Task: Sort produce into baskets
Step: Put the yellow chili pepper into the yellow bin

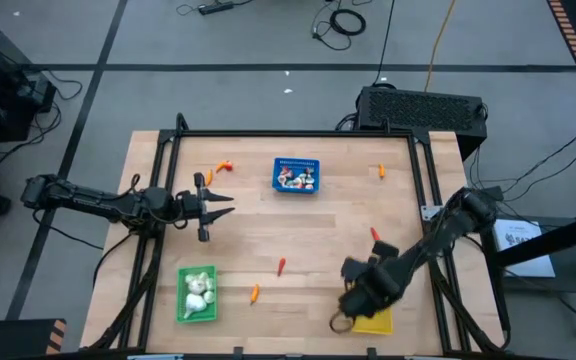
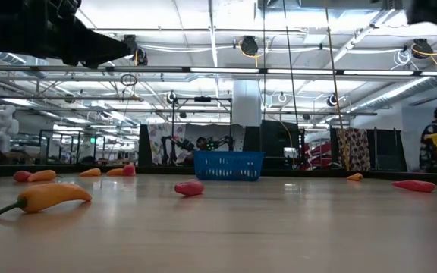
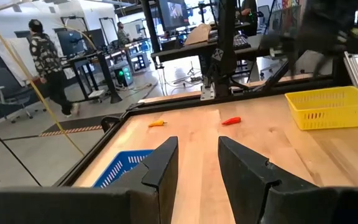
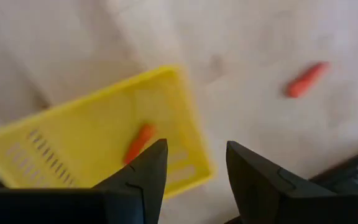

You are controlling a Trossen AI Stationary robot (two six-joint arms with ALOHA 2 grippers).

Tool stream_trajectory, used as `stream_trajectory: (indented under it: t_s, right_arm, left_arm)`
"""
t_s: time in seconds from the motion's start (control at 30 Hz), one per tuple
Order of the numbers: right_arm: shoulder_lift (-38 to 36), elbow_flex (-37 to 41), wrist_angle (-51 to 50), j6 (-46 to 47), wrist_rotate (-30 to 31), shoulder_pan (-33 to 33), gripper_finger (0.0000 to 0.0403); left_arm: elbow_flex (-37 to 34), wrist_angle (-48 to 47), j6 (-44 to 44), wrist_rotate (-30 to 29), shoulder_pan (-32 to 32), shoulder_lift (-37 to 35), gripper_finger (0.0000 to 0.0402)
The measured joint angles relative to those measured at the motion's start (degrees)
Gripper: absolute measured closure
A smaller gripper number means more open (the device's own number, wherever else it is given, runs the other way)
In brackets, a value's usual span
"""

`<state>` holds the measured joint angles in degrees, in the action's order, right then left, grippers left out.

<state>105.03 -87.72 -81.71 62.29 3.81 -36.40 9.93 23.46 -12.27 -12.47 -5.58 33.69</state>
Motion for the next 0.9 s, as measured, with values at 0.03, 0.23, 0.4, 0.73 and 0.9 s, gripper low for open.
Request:
stream_trajectory:
  t_s: [0.03,0.23,0.4,0.73,0.9]
  right_arm:
    - [-1.17,0.00,-1.04,0.63,0.51,1.03,0.0248]
    - [-9.88,2.99,-1.72,0.12,4.13,8.64,0.0247]
    - [-20.11,16.81,3.68,3.76,3.96,16.90,0.0247]
    - [-31.94,37.62,13.54,2.52,4.63,45.47,0.0247]
    - [-31.56,39.57,21.75,-5.70,7.16,58.64,0.0247]
  left_arm:
    - [0.00,-0.06,0.00,0.00,0.00,0.09,0.0279]
    - [0.00,0.02,0.00,0.00,0.00,0.79,0.0279]
    - [0.00,-0.01,0.07,0.00,0.00,0.81,0.0279]
    - [0.00,0.05,0.25,-0.04,0.00,0.81,0.0279]
    - [0.00,0.03,1.40,-0.39,-0.02,0.81,0.0279]
